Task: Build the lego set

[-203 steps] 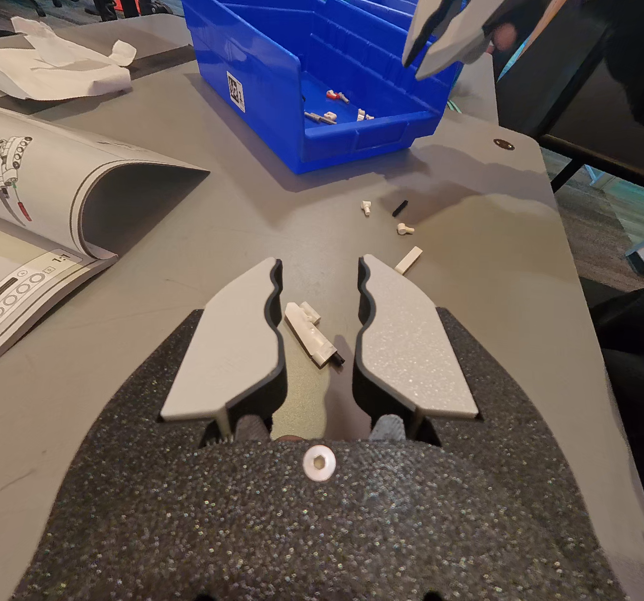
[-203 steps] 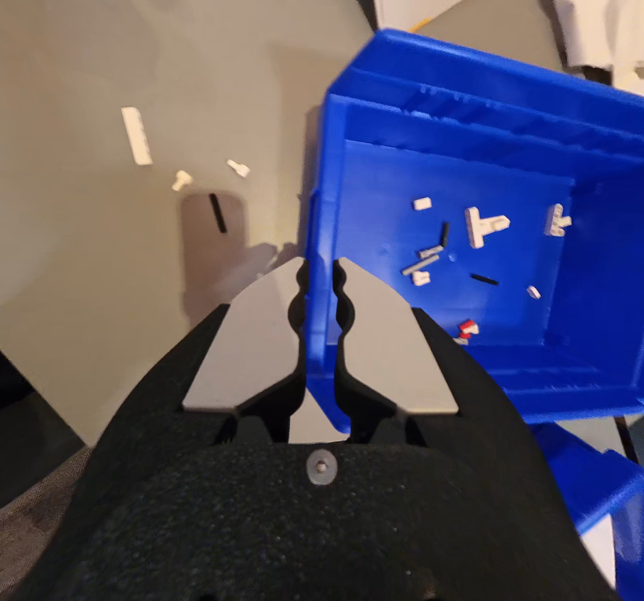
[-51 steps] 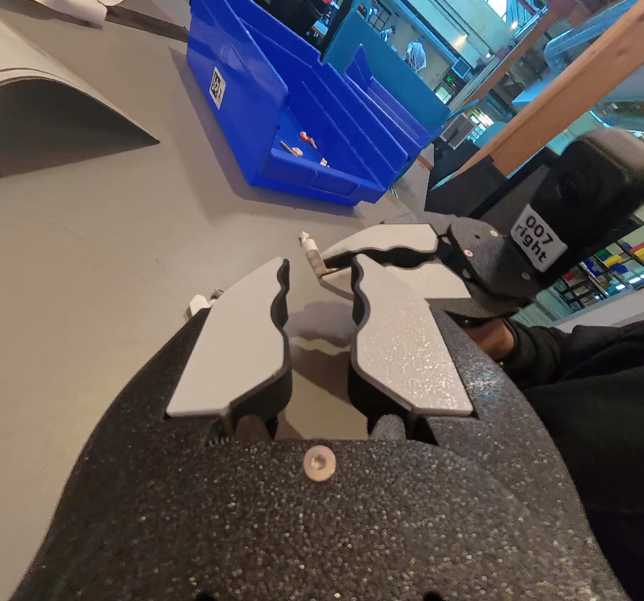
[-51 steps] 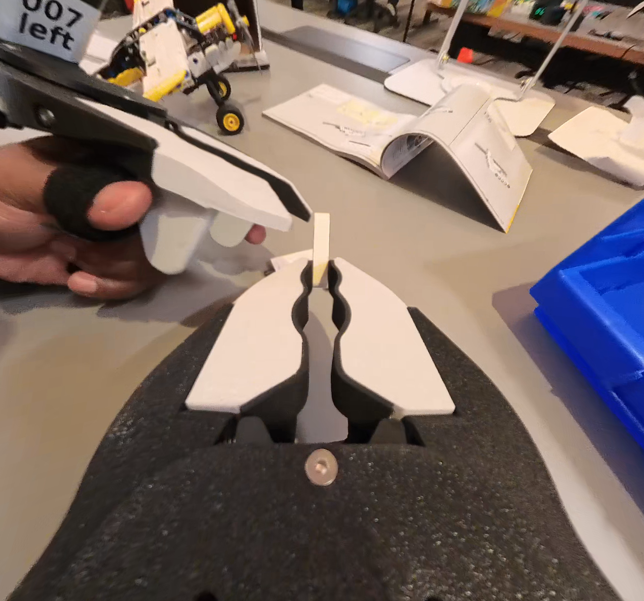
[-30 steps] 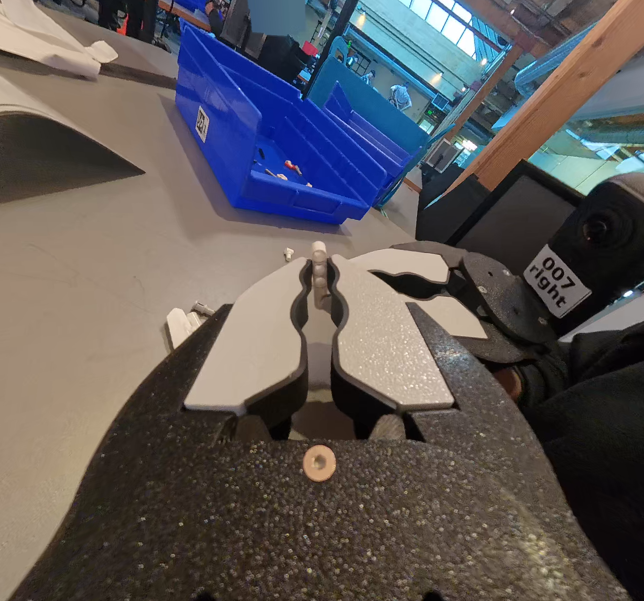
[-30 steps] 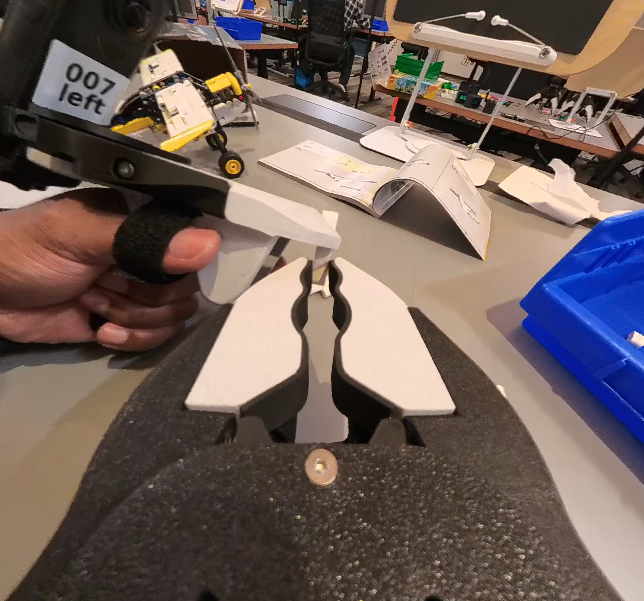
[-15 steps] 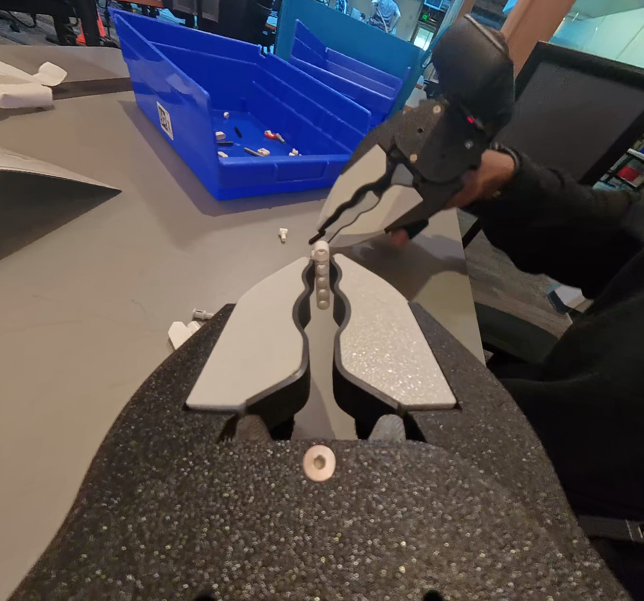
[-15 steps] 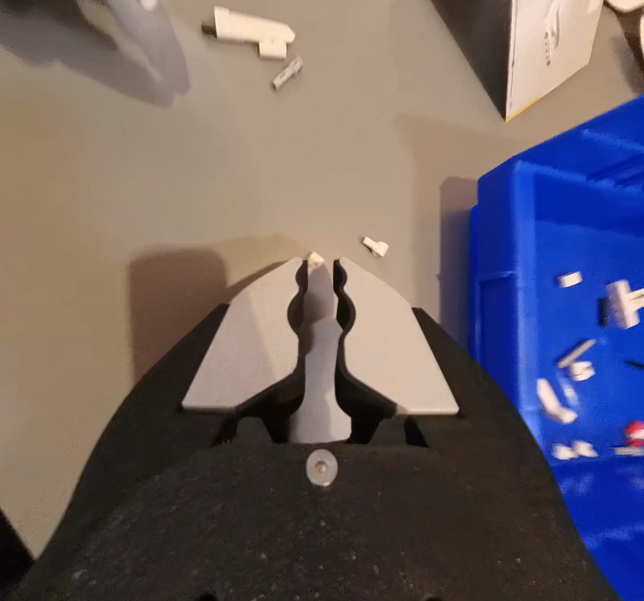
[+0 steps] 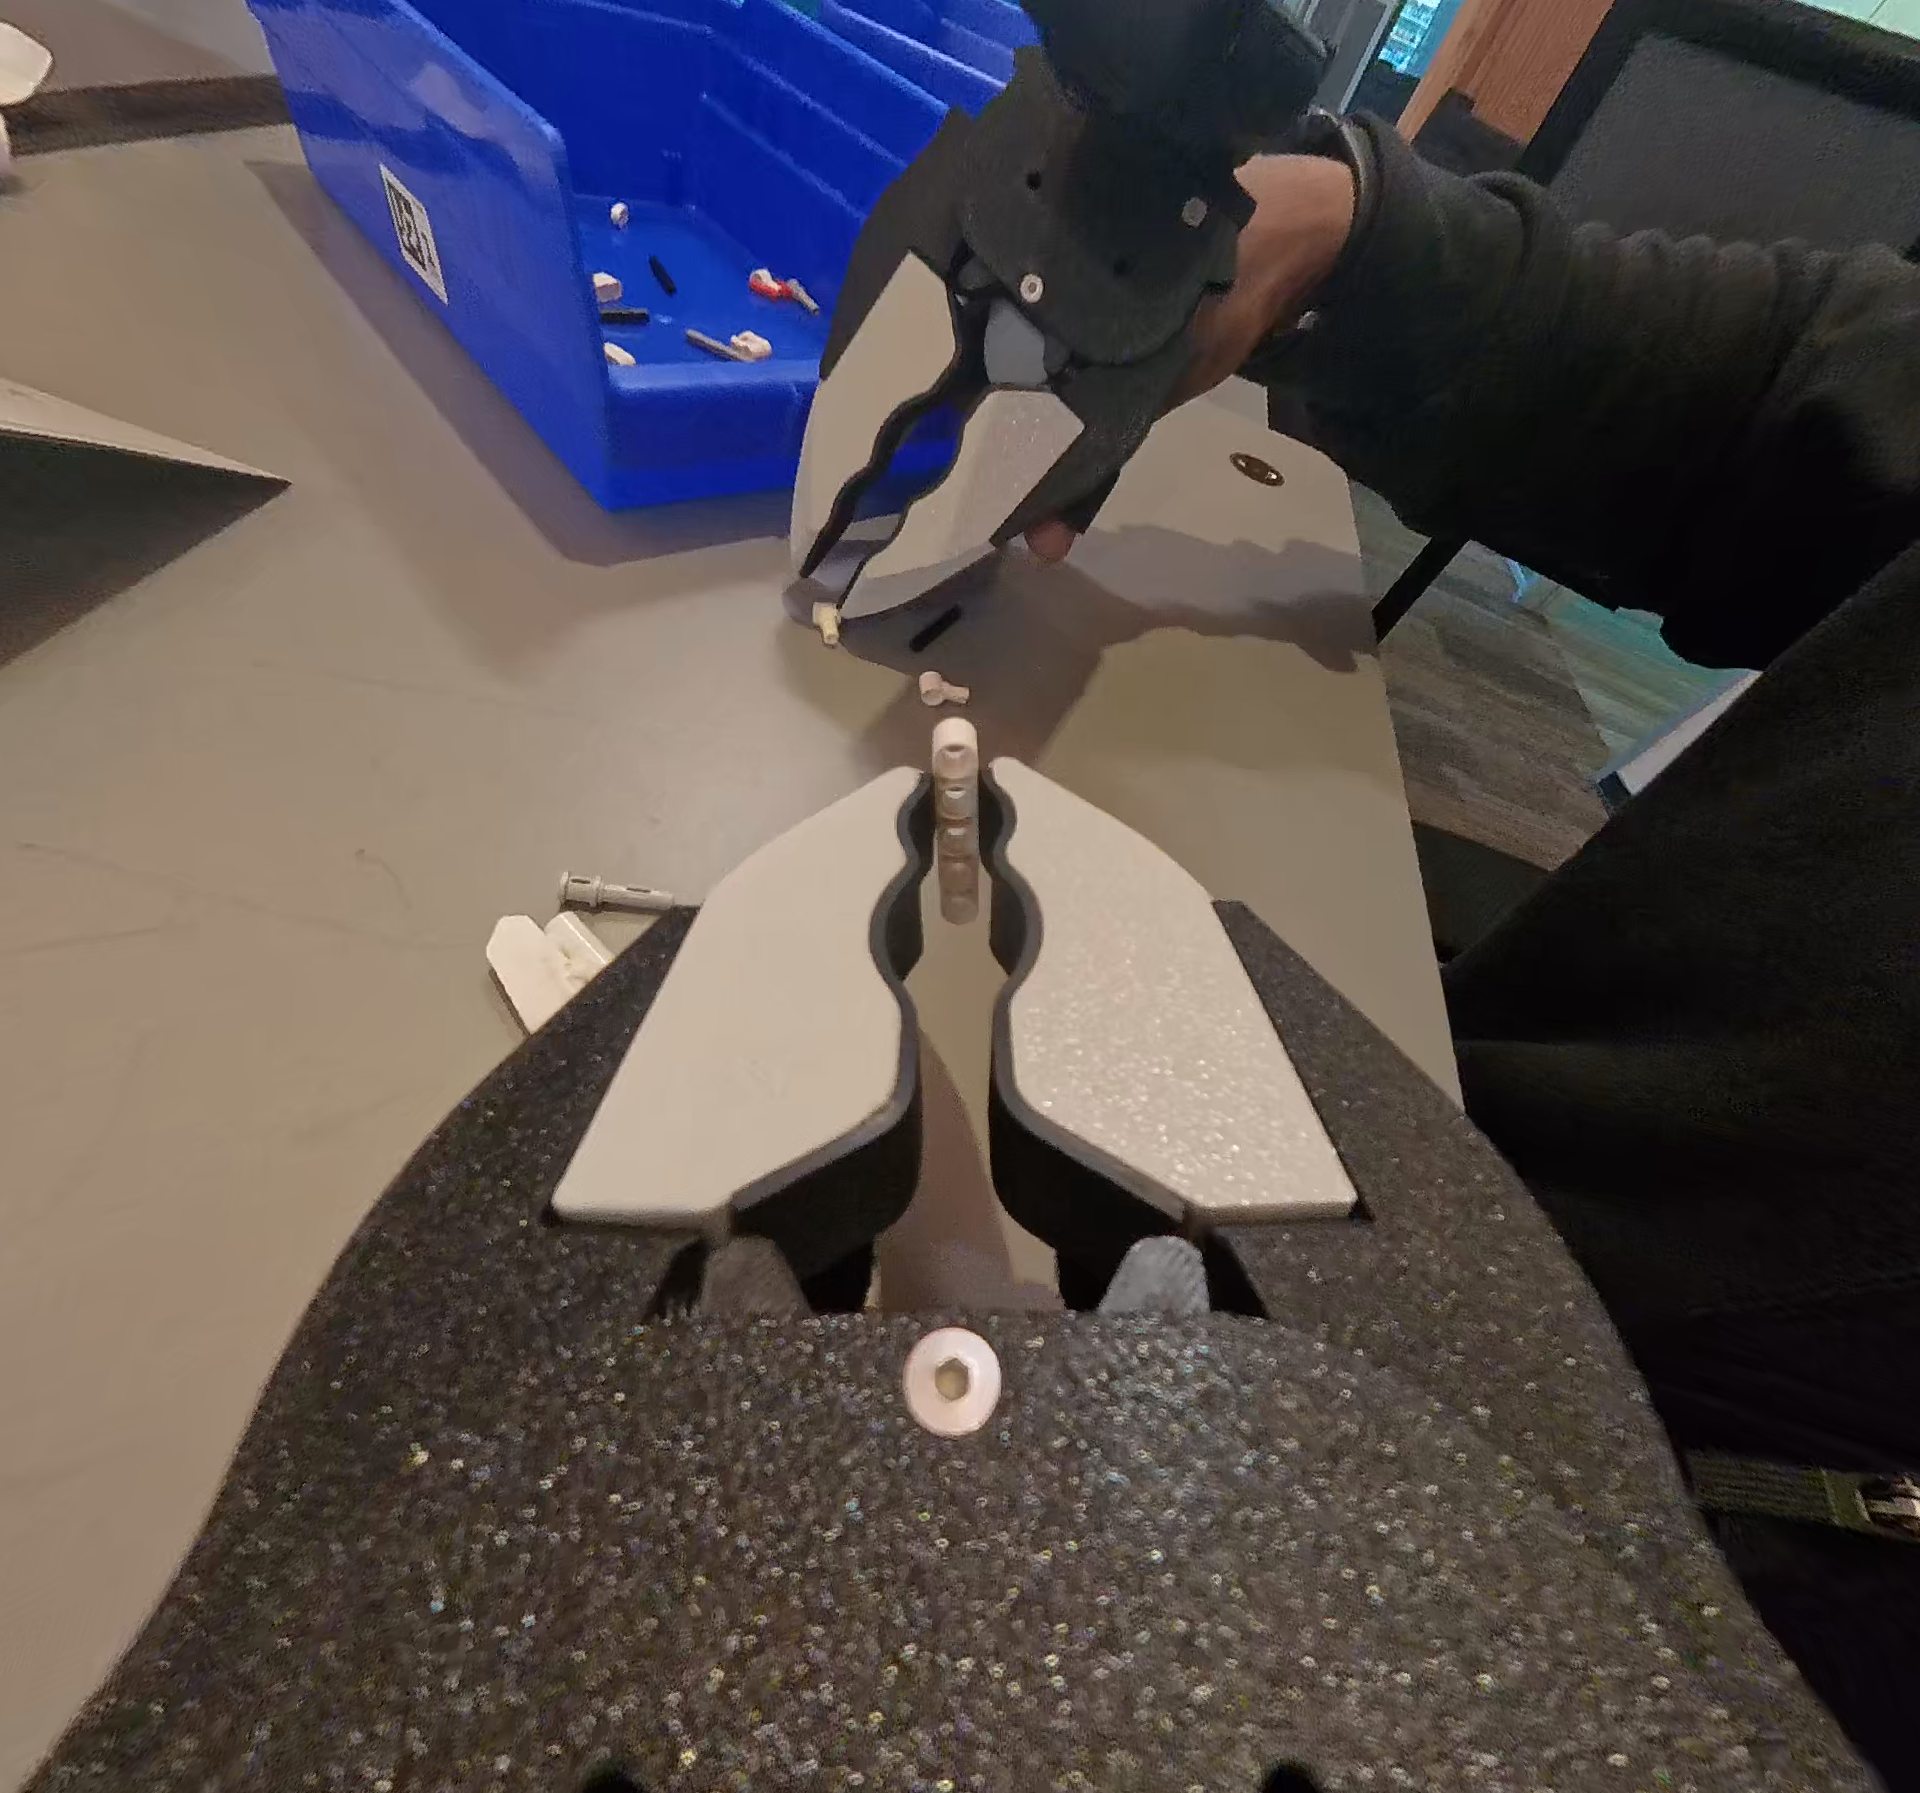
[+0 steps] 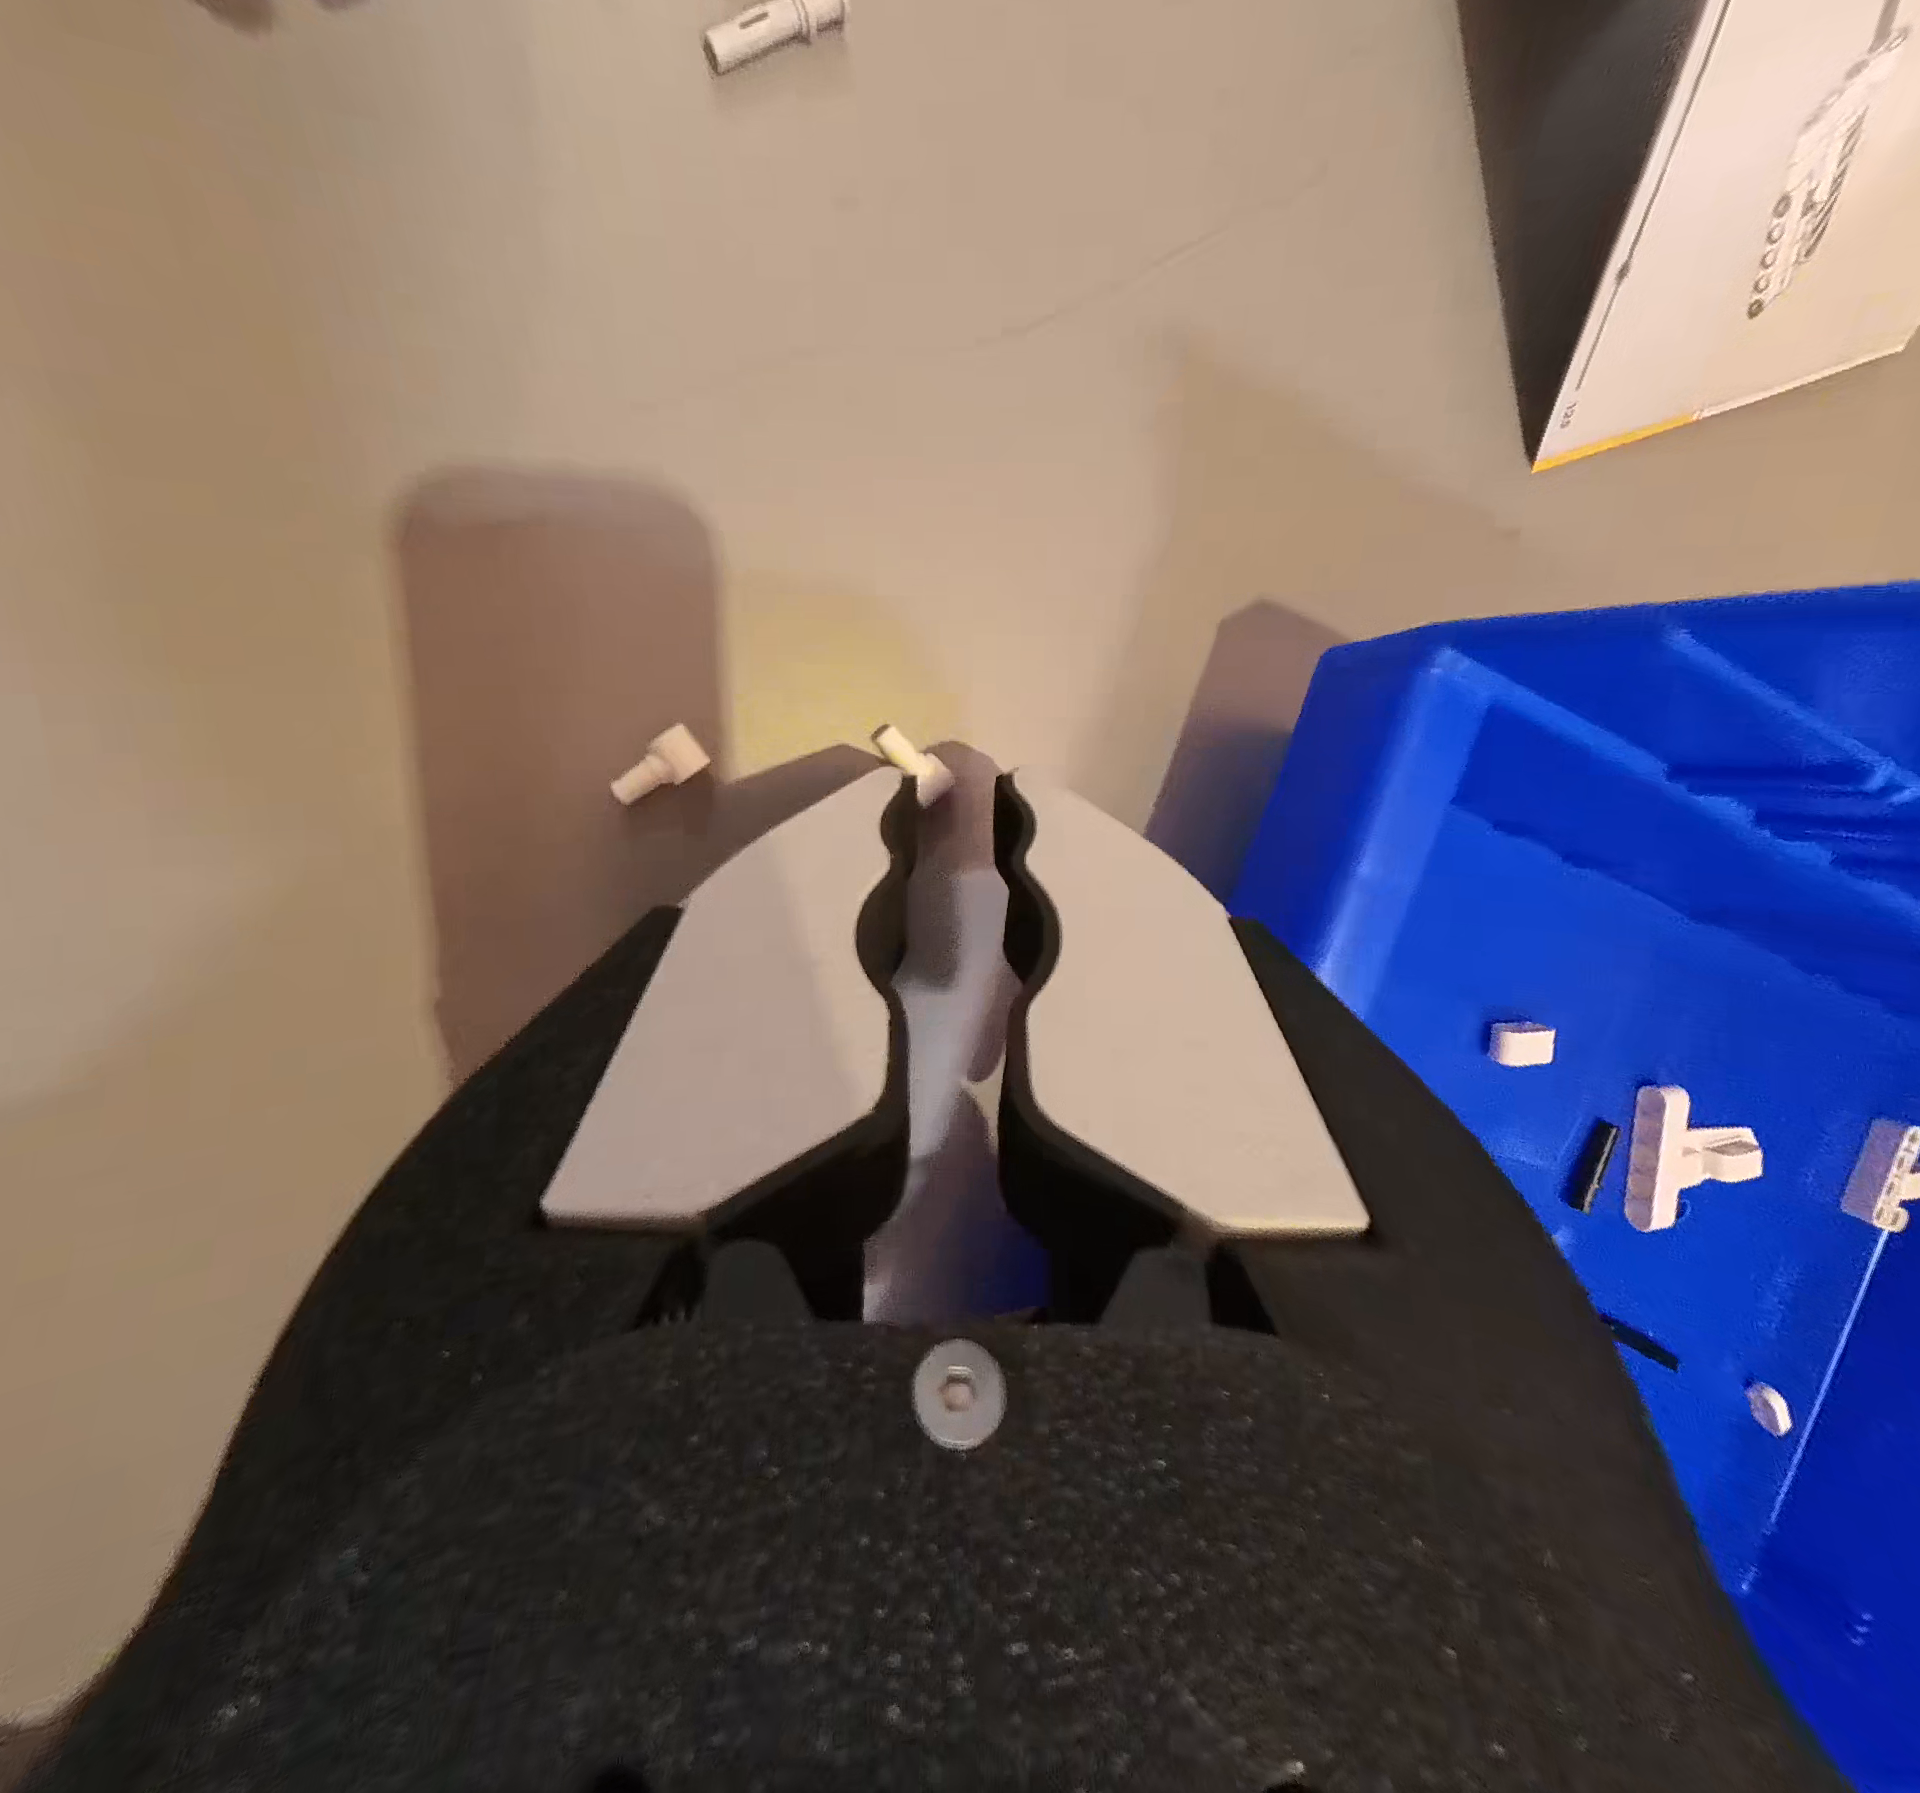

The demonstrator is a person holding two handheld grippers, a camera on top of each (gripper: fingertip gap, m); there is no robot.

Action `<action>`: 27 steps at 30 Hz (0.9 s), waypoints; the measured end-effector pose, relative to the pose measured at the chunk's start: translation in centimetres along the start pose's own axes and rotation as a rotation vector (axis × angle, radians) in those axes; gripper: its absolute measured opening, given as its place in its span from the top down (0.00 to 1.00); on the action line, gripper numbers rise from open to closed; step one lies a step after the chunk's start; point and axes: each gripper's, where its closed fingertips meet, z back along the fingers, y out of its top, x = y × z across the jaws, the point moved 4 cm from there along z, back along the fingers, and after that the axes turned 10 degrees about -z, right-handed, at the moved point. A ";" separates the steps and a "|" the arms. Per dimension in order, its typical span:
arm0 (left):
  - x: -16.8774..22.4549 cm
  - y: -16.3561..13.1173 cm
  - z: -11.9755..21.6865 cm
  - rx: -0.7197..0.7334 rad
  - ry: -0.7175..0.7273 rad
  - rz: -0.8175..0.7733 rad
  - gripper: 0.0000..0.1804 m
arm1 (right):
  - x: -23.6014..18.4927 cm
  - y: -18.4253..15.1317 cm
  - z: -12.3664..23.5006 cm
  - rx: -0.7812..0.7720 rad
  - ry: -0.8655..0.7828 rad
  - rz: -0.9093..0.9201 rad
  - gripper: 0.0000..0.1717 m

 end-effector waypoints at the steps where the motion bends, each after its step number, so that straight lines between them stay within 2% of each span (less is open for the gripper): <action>1: 0.0 -0.1 0.0 -0.008 -0.009 0.007 0.96 | 0.0 0.0 0.0 0.003 0.008 -0.001 0.92; 5: -0.1 -0.4 -0.1 -0.035 -0.023 0.025 0.96 | -0.3 -0.1 -0.5 -0.017 0.043 -0.005 0.92; 11: -0.1 -0.5 -0.2 -0.047 -0.030 0.034 0.96 | -0.8 0.6 -0.9 0.008 0.047 0.018 0.98; 16: -0.1 -0.6 -0.3 -0.051 -0.031 0.031 0.96 | -0.8 0.4 -0.8 0.020 0.041 -0.033 0.94; 20: -0.1 -0.6 -0.3 -0.049 -0.027 0.029 0.96 | -0.8 0.2 -0.5 0.041 0.000 -0.236 0.90; 24: -0.1 -0.5 -0.3 -0.046 -0.022 0.027 0.96 | -2.2 0.5 -0.1 0.110 -0.013 -0.553 0.86; 27: -0.1 -0.5 -0.3 -0.045 -0.020 0.021 0.96 | -2.7 0.8 0.0 0.189 -0.128 -0.716 0.83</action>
